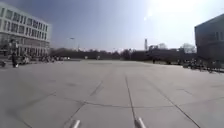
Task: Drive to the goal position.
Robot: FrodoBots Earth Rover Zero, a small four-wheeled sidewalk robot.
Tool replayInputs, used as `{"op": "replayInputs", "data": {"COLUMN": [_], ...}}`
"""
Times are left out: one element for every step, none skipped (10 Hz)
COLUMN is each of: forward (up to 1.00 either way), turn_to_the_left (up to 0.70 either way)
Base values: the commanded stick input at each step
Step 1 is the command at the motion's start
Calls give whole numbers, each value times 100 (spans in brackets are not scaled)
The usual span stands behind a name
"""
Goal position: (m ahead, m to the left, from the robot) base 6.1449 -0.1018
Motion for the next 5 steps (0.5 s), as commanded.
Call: {"op": "replayInputs", "data": {"forward": [70, 70, 70, 70, 70], "turn_to_the_left": [-6, 0, -3, -18, -32]}}
